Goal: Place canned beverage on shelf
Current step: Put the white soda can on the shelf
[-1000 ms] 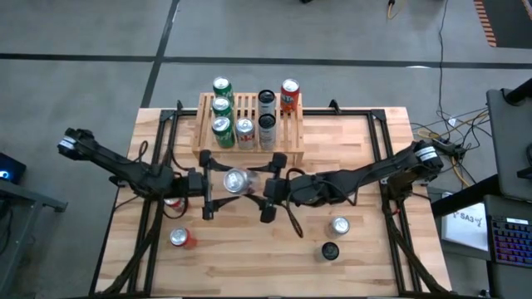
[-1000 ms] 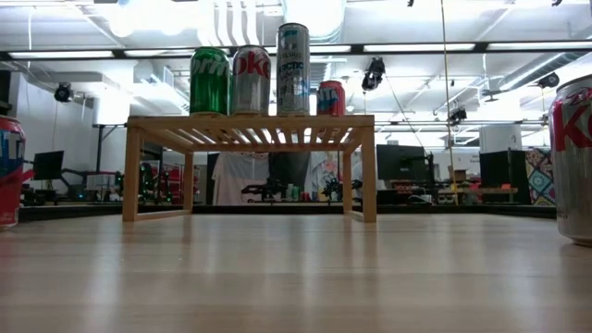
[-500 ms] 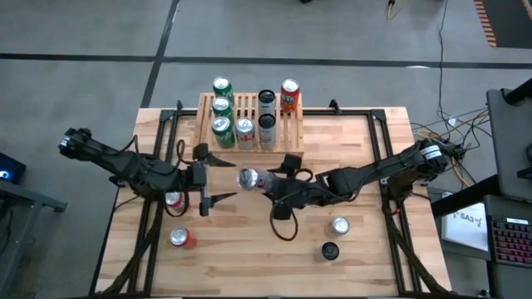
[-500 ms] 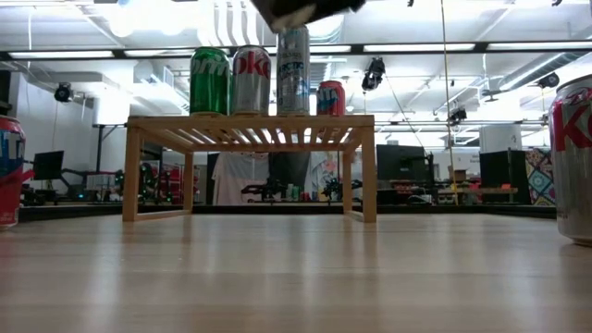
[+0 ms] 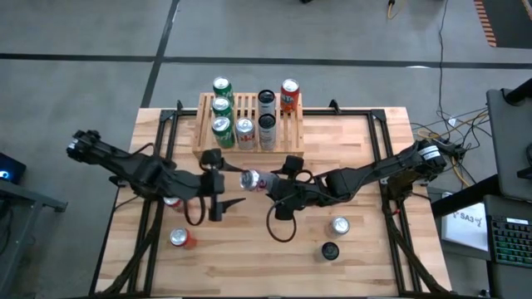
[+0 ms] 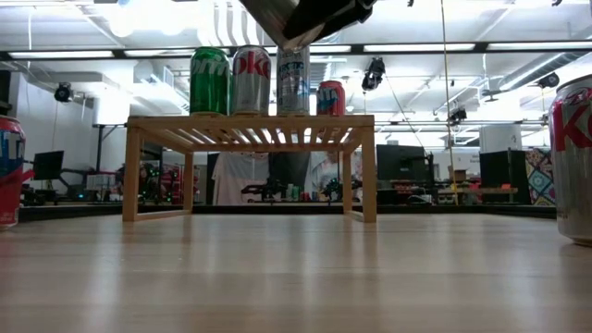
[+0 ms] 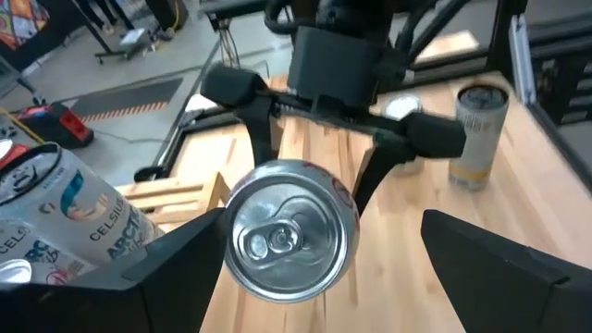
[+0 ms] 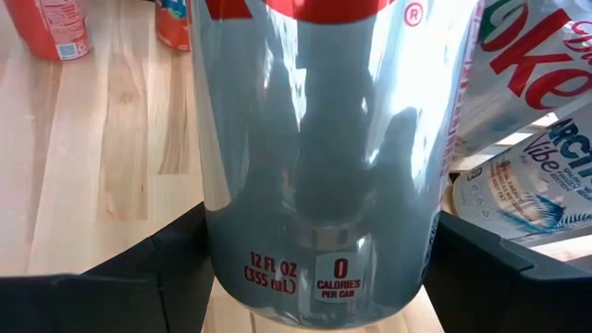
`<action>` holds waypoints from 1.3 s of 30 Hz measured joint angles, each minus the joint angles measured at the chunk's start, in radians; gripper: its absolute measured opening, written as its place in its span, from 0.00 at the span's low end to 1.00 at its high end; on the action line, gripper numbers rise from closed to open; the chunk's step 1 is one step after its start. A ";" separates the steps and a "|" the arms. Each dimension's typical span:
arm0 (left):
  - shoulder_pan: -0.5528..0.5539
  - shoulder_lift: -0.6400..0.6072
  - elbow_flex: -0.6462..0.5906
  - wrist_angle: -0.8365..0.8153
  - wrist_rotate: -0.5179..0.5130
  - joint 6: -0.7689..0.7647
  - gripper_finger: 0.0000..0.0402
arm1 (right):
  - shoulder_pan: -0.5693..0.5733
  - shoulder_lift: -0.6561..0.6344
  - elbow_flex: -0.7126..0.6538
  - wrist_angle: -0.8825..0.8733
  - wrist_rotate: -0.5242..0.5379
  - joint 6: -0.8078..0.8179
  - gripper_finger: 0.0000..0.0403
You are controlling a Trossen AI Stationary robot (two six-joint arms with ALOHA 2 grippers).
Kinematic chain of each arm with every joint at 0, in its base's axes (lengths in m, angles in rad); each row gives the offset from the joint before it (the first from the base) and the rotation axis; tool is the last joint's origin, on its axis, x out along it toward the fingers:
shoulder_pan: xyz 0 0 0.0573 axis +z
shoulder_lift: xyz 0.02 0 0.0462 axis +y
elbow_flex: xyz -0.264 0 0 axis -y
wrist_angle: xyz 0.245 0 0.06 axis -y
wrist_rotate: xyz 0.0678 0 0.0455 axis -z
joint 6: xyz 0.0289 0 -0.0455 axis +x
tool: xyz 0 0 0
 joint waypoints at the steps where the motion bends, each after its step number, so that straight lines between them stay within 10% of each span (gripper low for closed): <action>1: 0.001 0.011 0.012 -0.016 -0.001 -0.003 0.85 | 0.000 0.000 0.000 0.000 0.000 -0.001 0.73; 39: 0.024 0.060 0.029 -0.097 -0.030 0.030 0.93 | 0.004 0.000 0.000 -0.001 0.001 -0.011 0.73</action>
